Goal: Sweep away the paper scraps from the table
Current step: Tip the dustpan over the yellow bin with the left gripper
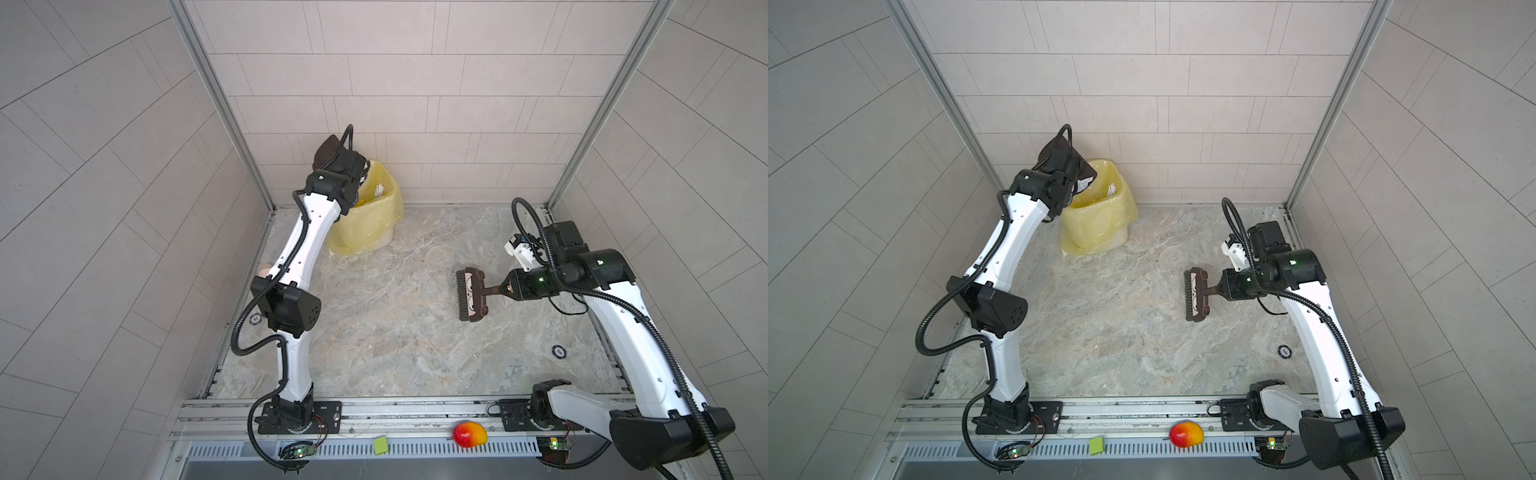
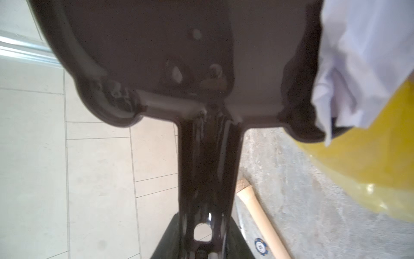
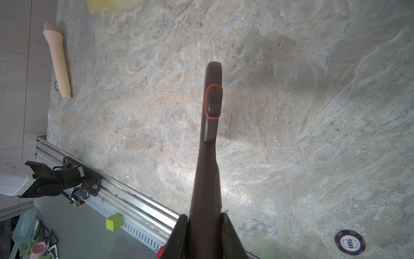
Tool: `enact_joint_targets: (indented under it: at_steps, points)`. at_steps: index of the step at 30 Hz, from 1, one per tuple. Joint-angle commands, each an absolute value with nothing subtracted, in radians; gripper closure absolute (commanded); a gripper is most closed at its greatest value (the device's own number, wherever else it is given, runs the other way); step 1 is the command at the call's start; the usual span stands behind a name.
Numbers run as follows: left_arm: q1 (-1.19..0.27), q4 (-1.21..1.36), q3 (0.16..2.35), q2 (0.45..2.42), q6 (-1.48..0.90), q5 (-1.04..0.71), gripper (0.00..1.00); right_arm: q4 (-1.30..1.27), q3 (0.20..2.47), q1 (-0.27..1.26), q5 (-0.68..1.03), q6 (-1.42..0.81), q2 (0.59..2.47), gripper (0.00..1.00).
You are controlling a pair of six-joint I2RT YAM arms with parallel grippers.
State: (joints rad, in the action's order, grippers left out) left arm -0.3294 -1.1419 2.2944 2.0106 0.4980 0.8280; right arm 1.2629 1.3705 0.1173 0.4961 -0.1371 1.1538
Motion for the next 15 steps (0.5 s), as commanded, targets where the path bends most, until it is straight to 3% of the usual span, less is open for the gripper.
enact_joint_targets:
  at_steps: [1,12,15]
  points:
    - [-0.375,-0.879,2.199,1.97,0.78,1.017,1.0,1.267,1.398,0.117,0.524,-0.141,1.152,1.0]
    - [-0.423,-0.04,1.808,1.845,1.457,1.129,1.0,1.252,1.371,0.115,0.536,-0.141,1.141,1.0]
    - [-0.423,-0.011,1.777,1.827,1.479,1.139,1.0,1.25,1.379,0.12,0.537,-0.139,1.149,1.0]
